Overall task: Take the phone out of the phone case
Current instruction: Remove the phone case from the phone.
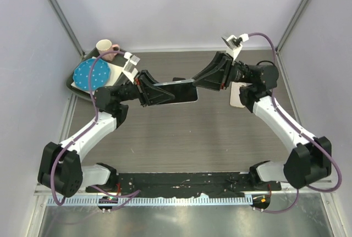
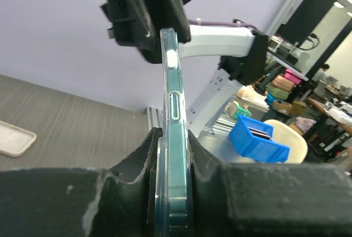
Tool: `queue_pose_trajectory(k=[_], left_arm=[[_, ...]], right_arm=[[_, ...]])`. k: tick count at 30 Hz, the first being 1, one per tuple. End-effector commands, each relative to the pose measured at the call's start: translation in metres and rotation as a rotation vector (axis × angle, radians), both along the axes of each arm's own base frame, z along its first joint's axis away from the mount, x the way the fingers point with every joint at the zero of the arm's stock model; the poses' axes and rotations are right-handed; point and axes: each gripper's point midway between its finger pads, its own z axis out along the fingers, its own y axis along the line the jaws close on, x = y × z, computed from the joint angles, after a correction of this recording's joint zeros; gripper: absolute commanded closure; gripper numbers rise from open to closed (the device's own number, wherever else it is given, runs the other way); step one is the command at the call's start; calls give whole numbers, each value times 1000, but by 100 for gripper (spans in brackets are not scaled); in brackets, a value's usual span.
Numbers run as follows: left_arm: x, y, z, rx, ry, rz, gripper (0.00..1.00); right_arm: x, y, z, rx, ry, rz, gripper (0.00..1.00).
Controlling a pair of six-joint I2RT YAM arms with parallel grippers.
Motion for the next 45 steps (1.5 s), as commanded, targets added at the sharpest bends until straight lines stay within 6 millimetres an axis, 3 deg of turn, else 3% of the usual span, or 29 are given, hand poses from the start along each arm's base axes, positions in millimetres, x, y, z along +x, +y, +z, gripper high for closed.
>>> queue_pose_trajectory(k=[1, 2, 8, 14, 18, 21, 25, 32, 45], left_arm=[[21, 5, 2, -25, -126, 142, 100], [25, 5, -3, -11, -114, 154, 100], [28, 9, -11, 5, -135, 174, 100], [29, 14, 0, -17, -160, 188, 100], [21, 15, 12, -41, -183, 162, 100], [18, 16, 16, -49, -187, 147, 100], [16, 17, 16, -50, -185, 142, 100], [16, 16, 11, -42, -190, 141, 100], [16, 16, 11, -43, -205, 135, 100]], right_arm=[[30, 3, 1, 32, 8, -236, 64], [26, 1, 10, 87, -35, -241, 64], [38, 2, 10, 136, 72, -268, 61], [37, 8, -5, 119, 102, -272, 65], [47, 11, -25, 80, 98, -318, 64], [48, 12, -28, 91, 107, -315, 66], [45, 12, -15, 131, 73, -292, 72], [37, 11, 8, 203, 113, -227, 72], [36, 22, 7, 205, 191, -188, 64]])
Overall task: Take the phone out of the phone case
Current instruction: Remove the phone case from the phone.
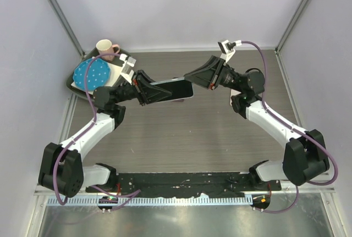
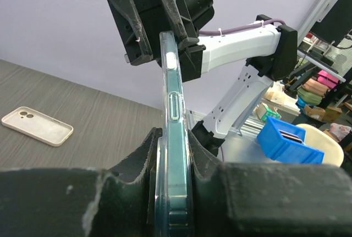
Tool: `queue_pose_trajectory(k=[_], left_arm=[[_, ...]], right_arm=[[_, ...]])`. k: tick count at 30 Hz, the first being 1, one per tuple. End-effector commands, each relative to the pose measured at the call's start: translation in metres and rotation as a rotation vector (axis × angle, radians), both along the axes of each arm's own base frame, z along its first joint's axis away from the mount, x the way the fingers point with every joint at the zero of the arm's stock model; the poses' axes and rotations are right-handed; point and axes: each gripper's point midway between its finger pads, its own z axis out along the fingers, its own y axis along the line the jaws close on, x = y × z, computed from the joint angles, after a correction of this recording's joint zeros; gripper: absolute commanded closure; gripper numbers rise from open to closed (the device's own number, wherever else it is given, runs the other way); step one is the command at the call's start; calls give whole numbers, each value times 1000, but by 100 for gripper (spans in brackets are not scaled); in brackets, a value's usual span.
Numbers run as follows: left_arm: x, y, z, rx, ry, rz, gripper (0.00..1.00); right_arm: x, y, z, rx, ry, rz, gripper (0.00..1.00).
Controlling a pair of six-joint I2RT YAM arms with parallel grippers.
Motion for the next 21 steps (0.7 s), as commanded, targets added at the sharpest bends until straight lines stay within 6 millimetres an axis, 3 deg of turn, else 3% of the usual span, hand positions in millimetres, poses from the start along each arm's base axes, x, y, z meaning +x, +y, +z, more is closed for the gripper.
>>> queue_pose_trajectory(k=[1, 8, 10, 15, 19, 21], left_arm=[[-13, 5, 33, -60, -157, 2, 100], [-12, 4, 30, -56, -156, 1, 100], [-12, 4, 29, -54, -159, 2, 100], [-14, 4, 30, -51, -175, -1, 100], [-18, 3, 30, -40, -203, -22, 100], [-28, 1, 30, -28, -269, -62, 100]], right_arm=[[-2, 0, 25, 63, -39, 0, 64], [-1, 1, 30, 83, -18, 15, 66], [1, 1, 30, 88, 10, 28, 71], [-9, 3, 35, 95, 0, 66, 99], [-17, 3, 36, 106, 26, 99, 99], [-23, 2, 39, 117, 21, 119, 99]])
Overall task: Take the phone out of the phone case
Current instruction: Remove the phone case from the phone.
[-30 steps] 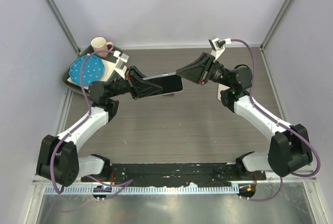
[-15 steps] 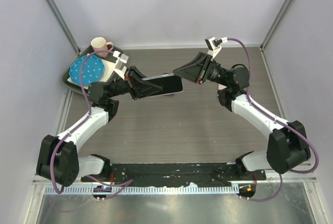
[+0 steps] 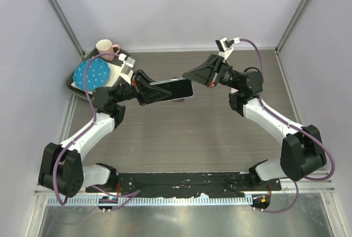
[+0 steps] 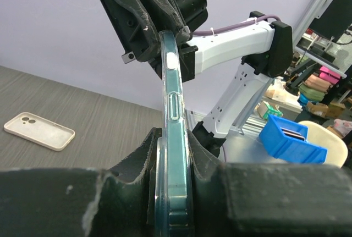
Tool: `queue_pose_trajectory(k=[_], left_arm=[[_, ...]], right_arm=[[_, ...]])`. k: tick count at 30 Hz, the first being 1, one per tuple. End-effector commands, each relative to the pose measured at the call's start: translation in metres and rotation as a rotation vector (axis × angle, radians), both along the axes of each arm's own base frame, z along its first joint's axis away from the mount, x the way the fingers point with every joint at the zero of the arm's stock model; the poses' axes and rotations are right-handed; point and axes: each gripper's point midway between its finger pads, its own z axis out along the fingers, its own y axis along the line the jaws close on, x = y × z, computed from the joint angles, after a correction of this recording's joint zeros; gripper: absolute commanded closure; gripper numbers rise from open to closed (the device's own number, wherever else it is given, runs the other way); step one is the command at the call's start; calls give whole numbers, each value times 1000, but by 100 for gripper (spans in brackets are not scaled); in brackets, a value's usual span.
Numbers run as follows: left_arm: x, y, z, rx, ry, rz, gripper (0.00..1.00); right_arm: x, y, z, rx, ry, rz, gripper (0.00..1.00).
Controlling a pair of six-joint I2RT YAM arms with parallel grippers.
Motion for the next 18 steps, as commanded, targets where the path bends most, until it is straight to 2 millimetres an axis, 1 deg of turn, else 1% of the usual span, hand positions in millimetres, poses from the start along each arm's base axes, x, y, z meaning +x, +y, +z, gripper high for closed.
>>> queue_pose_trajectory(k=[1, 4, 6, 7, 8, 11, 13, 18], left_arm=[[-31, 1, 29, -27, -285, -71, 100], [-51, -2, 28, -6, -374, -143, 100], [-62, -2, 30, 5, -423, -184, 100], [-67, -2, 31, 5, -427, -200, 100], [-75, -2, 35, 0, -448, -219, 100], [-89, 1, 45, -11, -466, -244, 100], [-95, 3, 52, -23, -492, -249, 100], [-105, 5, 61, -43, -489, -264, 100]], right_arm=[[-23, -4, 30, 81, -9, 75, 99], [-32, -7, 36, 107, 1, 115, 99], [-35, -8, 35, 117, 6, 125, 99], [-34, -7, 30, 115, 23, 125, 99], [-31, -7, 28, 114, 31, 121, 99], [-23, -6, 20, 104, 49, 100, 99], [-17, -3, 17, 101, 57, 92, 99], [-2, 2, 1, 77, 91, 69, 99]])
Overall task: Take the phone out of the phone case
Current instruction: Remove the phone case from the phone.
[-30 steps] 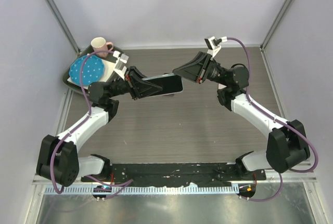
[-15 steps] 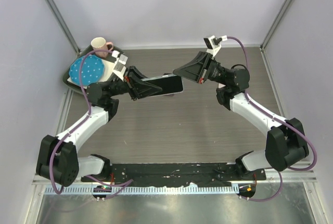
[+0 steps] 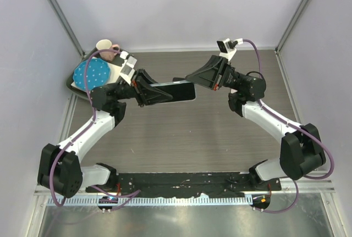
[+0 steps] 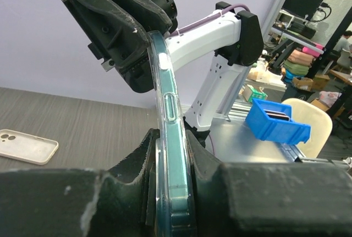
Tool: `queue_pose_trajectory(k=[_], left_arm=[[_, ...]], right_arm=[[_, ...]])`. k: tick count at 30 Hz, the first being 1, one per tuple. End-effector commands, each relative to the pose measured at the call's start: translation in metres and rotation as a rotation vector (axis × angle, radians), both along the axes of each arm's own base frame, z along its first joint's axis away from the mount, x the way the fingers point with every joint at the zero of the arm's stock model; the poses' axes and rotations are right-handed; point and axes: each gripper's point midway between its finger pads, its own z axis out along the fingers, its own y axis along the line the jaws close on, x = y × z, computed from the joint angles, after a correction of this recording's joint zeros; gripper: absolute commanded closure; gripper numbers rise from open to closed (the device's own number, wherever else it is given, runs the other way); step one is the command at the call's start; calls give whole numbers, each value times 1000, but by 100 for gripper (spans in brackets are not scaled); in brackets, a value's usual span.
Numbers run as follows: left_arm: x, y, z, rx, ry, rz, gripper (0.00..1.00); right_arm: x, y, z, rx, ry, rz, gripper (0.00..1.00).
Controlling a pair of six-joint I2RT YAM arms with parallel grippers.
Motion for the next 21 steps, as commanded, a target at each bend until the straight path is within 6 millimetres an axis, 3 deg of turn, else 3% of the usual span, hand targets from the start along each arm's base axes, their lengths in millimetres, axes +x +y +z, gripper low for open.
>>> queue_pose_trajectory(k=[1, 7, 16, 21], left_arm=[[-75, 11, 39, -71, -374, -153, 100], [-87, 10, 46, -81, -385, -185, 100], [-94, 9, 50, -87, -452, -203, 100], [-92, 8, 42, -61, -512, -209, 100]], right_arm=[[29, 11, -21, -19, 115, -39, 99], [44, 12, -26, -24, 154, -51, 99], [50, 15, -23, -31, 242, -17, 99], [50, 13, -22, -13, 274, -4, 99]])
